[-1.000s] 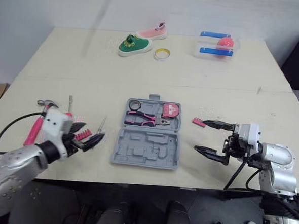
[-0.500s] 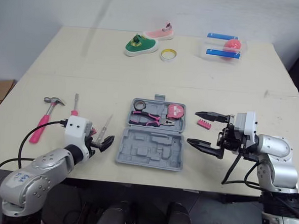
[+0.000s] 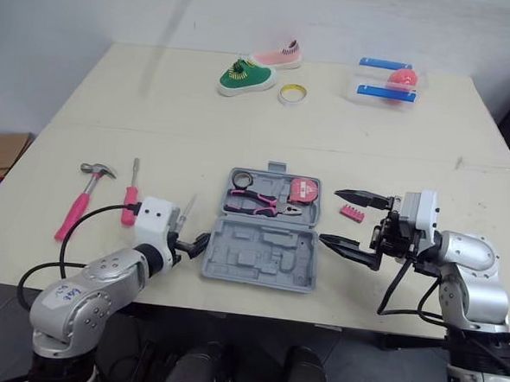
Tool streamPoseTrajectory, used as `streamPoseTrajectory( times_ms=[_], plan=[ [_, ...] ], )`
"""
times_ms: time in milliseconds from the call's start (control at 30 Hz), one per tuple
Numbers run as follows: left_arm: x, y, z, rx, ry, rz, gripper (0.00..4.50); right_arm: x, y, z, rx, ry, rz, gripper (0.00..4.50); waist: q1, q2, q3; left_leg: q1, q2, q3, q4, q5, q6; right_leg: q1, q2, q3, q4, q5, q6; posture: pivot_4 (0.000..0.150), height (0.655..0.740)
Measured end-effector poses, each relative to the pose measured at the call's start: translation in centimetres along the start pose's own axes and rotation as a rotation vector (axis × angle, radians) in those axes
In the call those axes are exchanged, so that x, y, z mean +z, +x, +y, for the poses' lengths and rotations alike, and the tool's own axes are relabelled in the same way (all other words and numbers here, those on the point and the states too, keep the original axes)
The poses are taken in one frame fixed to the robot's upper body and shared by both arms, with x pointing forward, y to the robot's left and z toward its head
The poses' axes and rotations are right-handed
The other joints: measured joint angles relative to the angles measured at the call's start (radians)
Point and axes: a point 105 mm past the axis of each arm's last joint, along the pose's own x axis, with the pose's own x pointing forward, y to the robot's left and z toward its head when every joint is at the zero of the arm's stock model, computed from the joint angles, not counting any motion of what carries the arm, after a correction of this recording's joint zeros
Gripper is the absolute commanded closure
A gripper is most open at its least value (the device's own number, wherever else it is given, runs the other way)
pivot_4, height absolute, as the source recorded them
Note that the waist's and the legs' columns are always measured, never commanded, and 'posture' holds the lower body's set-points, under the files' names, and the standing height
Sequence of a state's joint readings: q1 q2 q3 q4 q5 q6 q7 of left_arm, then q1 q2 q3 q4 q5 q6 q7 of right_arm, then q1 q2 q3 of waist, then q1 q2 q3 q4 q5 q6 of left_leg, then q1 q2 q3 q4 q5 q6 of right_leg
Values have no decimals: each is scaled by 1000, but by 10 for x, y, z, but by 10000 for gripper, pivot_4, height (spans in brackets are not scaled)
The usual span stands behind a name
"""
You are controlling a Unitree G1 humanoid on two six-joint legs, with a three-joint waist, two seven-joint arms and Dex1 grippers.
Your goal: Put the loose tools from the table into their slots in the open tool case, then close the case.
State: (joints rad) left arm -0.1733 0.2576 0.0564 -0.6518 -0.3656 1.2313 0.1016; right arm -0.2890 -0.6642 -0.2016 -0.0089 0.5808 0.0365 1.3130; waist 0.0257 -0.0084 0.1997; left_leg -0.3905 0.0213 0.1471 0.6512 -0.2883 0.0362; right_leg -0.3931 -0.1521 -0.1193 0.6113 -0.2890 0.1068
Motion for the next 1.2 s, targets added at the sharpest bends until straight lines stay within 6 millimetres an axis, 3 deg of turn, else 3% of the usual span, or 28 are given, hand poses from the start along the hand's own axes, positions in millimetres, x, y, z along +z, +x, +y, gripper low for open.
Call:
streamPoseTrajectory(
  times_ms=[100,167,267,500,633,733,833,933,1033,1200],
  plan=[
    [-2,3,7,39,-3,0,20961,-1,-1,0,-4,-4,-1,0,1,0,0,0,2,0,0,0,-1,0,1,0,0,1,-2,1500,7400],
    [-4,3,12,66,1,1,32003,-2,-2,0,-4,-3,0,0,0,0,0,0,4,0,1,1,-1,0,1,0,-1,2,-3,1500,7400],
    [-9,2,16,74,10,8,44662,-4,-4,3,-1,13,1,0,0,1,-1,0,7,0,0,0,-3,0,2,0,-3,2,-4,1500,7400],
    [1,4,19,8,23,-87,44902,-5,-8,7,21,20,10,0,1,1,-1,0,9,0,0,0,-4,-1,3,-1,-3,3,-7,1500,7400],
    [9,-7,34,-35,143,-116,44902,-6,-12,9,13,24,31,0,-2,1,-1,-2,10,1,-2,0,-5,-3,3,-1,-5,3,-8,1500,7400],
    [36,-26,39,-158,271,-191,44902,-6,-16,8,-16,22,39,0,-3,1,-1,-6,10,2,-2,1,-6,-7,4,-1,-5,2,-9,1500,7400],
    [60,-47,14,-458,514,-261,44902,-3,-19,4,-39,3,48,0,-2,1,-1,-9,9,2,-1,1,-6,-11,4,-5,-4,2,-9,1500,7400],
    [67,-58,-4,-688,694,-257,44902,-3,-21,4,-33,-4,61,0,-2,1,-1,-12,9,3,0,1,-5,-14,4,-9,-4,3,-8,1500,7400],
    [71,-53,-16,-821,866,-207,44902,-6,-25,3,-48,15,71,0,-2,1,-1,-14,8,4,1,4,-1,-16,7,-10,-2,3,-8,1500,7400],
    [72,-23,-40,-897,1030,-140,44902,-11,-29,3,-66,35,83,0,-3,1,-1,-15,7,5,2,6,3,-16,9,-10,-1,4,-7,1500,7400]
  ],
)
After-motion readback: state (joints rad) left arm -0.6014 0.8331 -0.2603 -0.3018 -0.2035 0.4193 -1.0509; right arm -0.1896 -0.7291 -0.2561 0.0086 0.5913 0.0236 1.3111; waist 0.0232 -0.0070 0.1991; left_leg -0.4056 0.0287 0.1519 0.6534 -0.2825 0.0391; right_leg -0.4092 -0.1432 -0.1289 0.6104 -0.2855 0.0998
